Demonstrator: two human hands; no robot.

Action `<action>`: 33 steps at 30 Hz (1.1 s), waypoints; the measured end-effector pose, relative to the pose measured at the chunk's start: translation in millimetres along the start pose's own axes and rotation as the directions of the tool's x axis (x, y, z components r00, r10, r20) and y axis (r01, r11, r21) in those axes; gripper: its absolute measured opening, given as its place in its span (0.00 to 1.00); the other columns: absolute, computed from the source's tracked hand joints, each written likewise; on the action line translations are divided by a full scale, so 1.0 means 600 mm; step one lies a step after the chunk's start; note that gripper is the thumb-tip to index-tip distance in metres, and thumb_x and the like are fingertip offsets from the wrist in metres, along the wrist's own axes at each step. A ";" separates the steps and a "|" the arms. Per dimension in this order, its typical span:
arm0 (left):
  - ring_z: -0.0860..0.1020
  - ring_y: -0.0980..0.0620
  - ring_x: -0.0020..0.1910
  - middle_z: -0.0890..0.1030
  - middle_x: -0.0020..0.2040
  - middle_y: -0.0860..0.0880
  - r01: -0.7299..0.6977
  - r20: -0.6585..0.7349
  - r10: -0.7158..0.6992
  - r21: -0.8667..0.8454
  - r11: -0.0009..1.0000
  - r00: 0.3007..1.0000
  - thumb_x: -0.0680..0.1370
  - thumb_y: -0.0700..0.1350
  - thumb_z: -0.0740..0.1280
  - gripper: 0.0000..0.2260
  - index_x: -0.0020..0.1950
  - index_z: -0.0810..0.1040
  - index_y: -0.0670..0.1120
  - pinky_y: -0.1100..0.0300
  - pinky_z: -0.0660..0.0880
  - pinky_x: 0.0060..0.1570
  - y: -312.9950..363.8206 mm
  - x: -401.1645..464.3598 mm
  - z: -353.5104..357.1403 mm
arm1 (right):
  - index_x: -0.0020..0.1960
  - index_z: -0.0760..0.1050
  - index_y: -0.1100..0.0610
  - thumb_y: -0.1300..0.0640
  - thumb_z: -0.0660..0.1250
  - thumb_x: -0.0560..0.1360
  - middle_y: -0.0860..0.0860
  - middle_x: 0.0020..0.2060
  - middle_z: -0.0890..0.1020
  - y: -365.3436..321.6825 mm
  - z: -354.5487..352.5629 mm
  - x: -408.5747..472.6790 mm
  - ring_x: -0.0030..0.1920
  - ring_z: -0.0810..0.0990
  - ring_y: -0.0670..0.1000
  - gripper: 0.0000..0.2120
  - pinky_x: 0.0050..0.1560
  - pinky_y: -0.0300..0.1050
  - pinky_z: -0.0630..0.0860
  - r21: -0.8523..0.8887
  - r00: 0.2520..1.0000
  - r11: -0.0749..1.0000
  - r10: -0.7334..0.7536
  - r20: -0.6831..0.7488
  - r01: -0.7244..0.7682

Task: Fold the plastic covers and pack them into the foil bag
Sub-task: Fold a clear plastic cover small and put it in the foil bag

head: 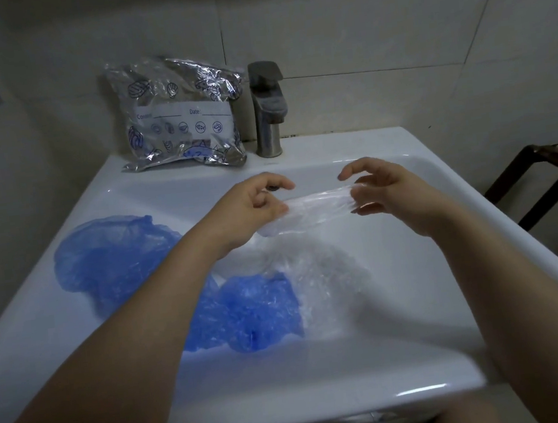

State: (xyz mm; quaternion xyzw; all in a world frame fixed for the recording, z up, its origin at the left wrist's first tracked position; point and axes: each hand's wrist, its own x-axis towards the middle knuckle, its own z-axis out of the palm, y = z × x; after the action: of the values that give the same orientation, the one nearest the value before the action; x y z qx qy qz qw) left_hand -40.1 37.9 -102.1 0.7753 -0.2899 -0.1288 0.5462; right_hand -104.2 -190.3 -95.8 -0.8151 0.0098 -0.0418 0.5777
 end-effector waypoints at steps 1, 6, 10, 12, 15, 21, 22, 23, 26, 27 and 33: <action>0.75 0.65 0.34 0.77 0.37 0.54 -0.018 -0.014 0.018 0.006 1.000 1.000 0.77 0.34 0.64 0.11 0.50 0.78 0.50 0.75 0.70 0.40 0.002 -0.001 0.001 | 0.45 0.75 0.54 0.70 0.58 0.77 0.51 0.36 0.78 -0.002 0.001 -0.001 0.35 0.77 0.46 0.14 0.46 0.42 0.76 0.007 1.000 1.000 -0.004 -0.002 0.004; 0.76 0.59 0.44 0.80 0.41 0.56 0.054 -0.093 -0.043 0.122 0.991 0.995 0.77 0.32 0.58 0.20 0.35 0.80 0.52 0.72 0.70 0.43 0.005 0.000 0.016 | 0.36 0.75 0.58 0.74 0.51 0.73 0.52 0.36 0.77 -0.007 0.029 0.001 0.36 0.71 0.48 0.19 0.42 0.41 0.74 -0.049 0.995 0.997 0.060 -0.079 -0.064; 0.69 0.55 0.32 0.73 0.30 0.52 0.149 -0.237 -0.158 -0.057 0.987 0.959 0.74 0.35 0.62 0.15 0.28 0.74 0.47 0.65 0.66 0.30 0.009 0.006 0.028 | 0.36 0.74 0.59 0.61 0.59 0.77 0.52 0.32 0.74 -0.010 0.062 0.006 0.36 0.71 0.50 0.12 0.40 0.42 0.73 -0.092 0.979 0.990 0.092 -0.182 -0.110; 0.67 0.54 0.29 0.69 0.27 0.52 0.149 -0.248 -0.166 -0.085 0.985 0.955 0.74 0.39 0.66 0.16 0.27 0.71 0.48 0.63 0.65 0.31 0.008 0.006 0.031 | 0.38 0.73 0.59 0.50 0.68 0.74 0.52 0.31 0.74 -0.008 0.070 0.006 0.33 0.71 0.48 0.13 0.36 0.42 0.70 -0.256 0.981 0.961 0.055 -0.184 -0.101; 0.69 0.58 0.30 0.71 0.30 0.53 0.127 -0.170 -0.124 0.010 0.992 0.978 0.72 0.42 0.72 0.13 0.32 0.71 0.49 0.70 0.67 0.31 0.005 0.002 0.028 | 0.39 0.73 0.58 0.53 0.74 0.68 0.50 0.29 0.73 -0.011 0.066 0.003 0.30 0.69 0.47 0.13 0.33 0.41 0.66 -0.329 0.987 0.942 0.012 -0.158 -0.064; 0.72 0.54 0.38 0.76 0.47 0.50 0.109 -0.021 -0.108 0.114 0.987 0.994 0.71 0.38 0.73 0.12 0.41 0.74 0.53 0.60 0.72 0.45 0.003 -0.002 0.013 | 0.35 0.72 0.51 0.58 0.74 0.68 0.50 0.29 0.74 -0.020 0.044 0.000 0.29 0.67 0.48 0.11 0.31 0.41 0.63 -0.455 0.991 0.891 -0.074 -0.111 0.015; 0.73 0.53 0.38 0.76 0.49 0.49 0.106 -0.009 -0.106 0.115 0.988 0.994 0.71 0.37 0.73 0.12 0.43 0.75 0.53 0.59 0.72 0.46 0.004 -0.002 0.013 | 0.35 0.72 0.50 0.58 0.74 0.69 0.49 0.28 0.73 -0.020 0.042 0.000 0.28 0.67 0.47 0.11 0.30 0.39 0.63 -0.482 0.993 0.876 -0.077 -0.092 0.023; 0.73 0.52 0.39 0.77 0.50 0.47 0.100 -0.001 -0.101 0.112 0.989 0.995 0.71 0.37 0.73 0.12 0.44 0.75 0.53 0.59 0.72 0.46 0.006 -0.003 0.012 | 0.35 0.73 0.50 0.57 0.73 0.70 0.48 0.27 0.73 -0.020 0.040 -0.001 0.28 0.67 0.47 0.10 0.29 0.36 0.62 -0.508 0.994 0.861 -0.084 -0.072 0.036; 0.75 0.52 0.40 0.78 0.49 0.46 0.074 0.025 -0.076 0.066 0.995 0.997 0.72 0.35 0.71 0.14 0.49 0.77 0.53 0.61 0.73 0.45 0.008 -0.004 0.010 | 0.39 0.79 0.54 0.57 0.71 0.72 0.46 0.26 0.72 -0.017 0.029 -0.002 0.26 0.67 0.44 0.04 0.27 0.31 0.62 -0.556 0.992 0.825 -0.122 -0.006 0.098; 0.75 0.53 0.40 0.78 0.48 0.46 0.067 0.029 -0.069 0.041 0.997 0.997 0.72 0.35 0.71 0.15 0.50 0.78 0.55 0.61 0.73 0.45 0.007 -0.003 0.010 | 0.40 0.80 0.56 0.56 0.71 0.73 0.46 0.26 0.72 -0.015 0.024 -0.002 0.26 0.67 0.44 0.04 0.27 0.31 0.63 -0.556 0.991 0.823 -0.135 0.014 0.120; 0.76 0.63 0.35 0.79 0.39 0.56 0.042 0.023 -0.049 0.236 0.971 0.999 0.76 0.41 0.68 0.07 0.47 0.80 0.54 0.70 0.71 0.40 0.007 -0.001 0.009 | 0.39 0.82 0.49 0.49 0.67 0.74 0.45 0.40 0.78 -0.010 0.002 -0.008 0.41 0.75 0.44 0.08 0.43 0.34 0.68 -0.501 0.982 0.859 -0.008 0.190 0.104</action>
State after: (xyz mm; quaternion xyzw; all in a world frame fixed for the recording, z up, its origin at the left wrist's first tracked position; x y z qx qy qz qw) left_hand -44.8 33.0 -100.2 0.8392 -0.2931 -0.1170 0.4429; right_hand -109.1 -187.0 -90.4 -0.9389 -0.0558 0.0198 0.3391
